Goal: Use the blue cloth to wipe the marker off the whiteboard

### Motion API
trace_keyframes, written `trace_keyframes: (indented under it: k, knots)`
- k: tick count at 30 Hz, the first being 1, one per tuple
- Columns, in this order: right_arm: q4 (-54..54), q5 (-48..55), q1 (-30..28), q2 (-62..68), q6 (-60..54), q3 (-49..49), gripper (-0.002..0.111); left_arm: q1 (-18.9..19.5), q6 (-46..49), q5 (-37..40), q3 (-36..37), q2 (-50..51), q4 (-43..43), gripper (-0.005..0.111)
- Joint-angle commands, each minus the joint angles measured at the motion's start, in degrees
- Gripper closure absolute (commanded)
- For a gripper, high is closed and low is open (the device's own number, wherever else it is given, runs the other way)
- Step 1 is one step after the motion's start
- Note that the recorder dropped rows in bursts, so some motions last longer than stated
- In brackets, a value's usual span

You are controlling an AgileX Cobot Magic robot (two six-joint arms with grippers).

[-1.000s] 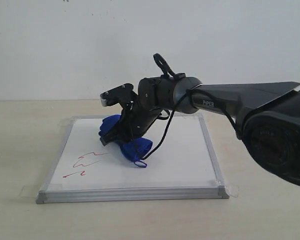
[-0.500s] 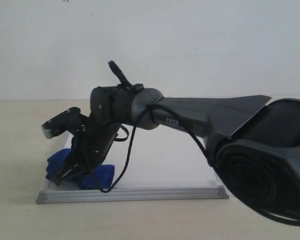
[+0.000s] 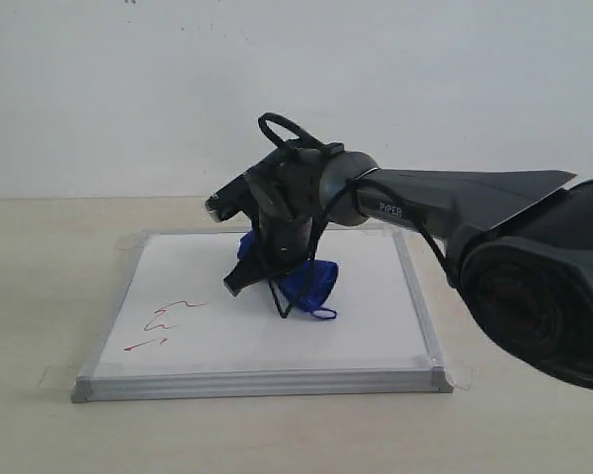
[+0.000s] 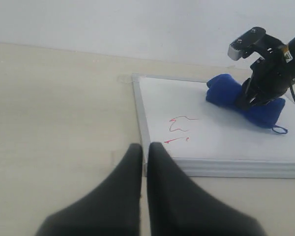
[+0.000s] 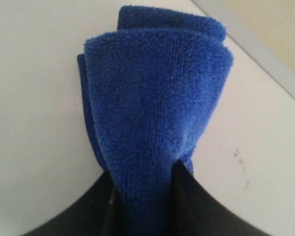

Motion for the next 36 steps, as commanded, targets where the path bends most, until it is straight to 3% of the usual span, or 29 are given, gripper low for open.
trace_keyframes:
  k: [1,2,5,8,11,14,18,23,24,29,32,34,36]
  knots:
    - [21.6,-2.6,3.4,0.9,-13.3,0.4,0.108,-0.1,-0.6,-0.4,0.2,-0.1,0.0,0.103]
    - [31.8,-3.6,5.0,0.9,-19.7,0.4,0.108,-0.1,-0.6,-0.4,0.2,-0.1,0.0,0.103]
    - [42.3,-4.9,8.5,0.9,-28.8,0.1,0.108,-0.1,-0.6,-0.4,0.2,-0.1,0.0,0.103]
    - [36.8,-7.1,8.0,1.5,-28.1,0.1,0.108,-0.1,-0.6,-0.4,0.2,-0.1,0.0,0.103]
    - [16.3,-13.8,4.8,3.3,-12.0,0.1,0.108,-0.1,-0.6,-0.4,0.2,-0.1,0.0,0.103]
    - [9.5,-16.3,3.2,3.9,-5.4,0.1,0.108,-0.1,-0.6,-0.4,0.2,-0.1,0.0,0.103]
    - [10.7,-16.2,3.7,3.9,-3.9,0.1,0.108,-0.1,-0.6,-0.4,0.2,-0.1,0.0,0.103]
    - [36.9,-8.1,9.5,4.0,-27.6,-0.7,0.108,-0.1,-0.6,-0.4,0.2,-0.1,0.0,0.103]
    - [38.1,-6.9,9.9,4.0,-29.1,-1.5,0.108,-0.1,-0.6,-0.4,0.2,-0.1,0.0,0.103]
    - [37.2,-8.8,5.0,4.0,-25.9,-5.1,0.108,-0.1,-0.6,-0.4,0.2,-0.1,0.0,0.103]
    - [29.3,-12.2,0.0,4.9,-17.9,-5.1,0.109,-0.1,-0.6,-0.4,0.2,-0.1,0.0,0.103]
    - [23.2,-13.0,-0.2,5.6,-12.8,-5.1,0.109,-0.1,-0.6,-0.4,0.2,-0.1,0.0,0.103]
    - [24.1,-13.1,0.6,6.2,-13.0,-5.1,0.109,-0.1,-0.6,-0.4,0.2,-0.1,0.0,0.103]
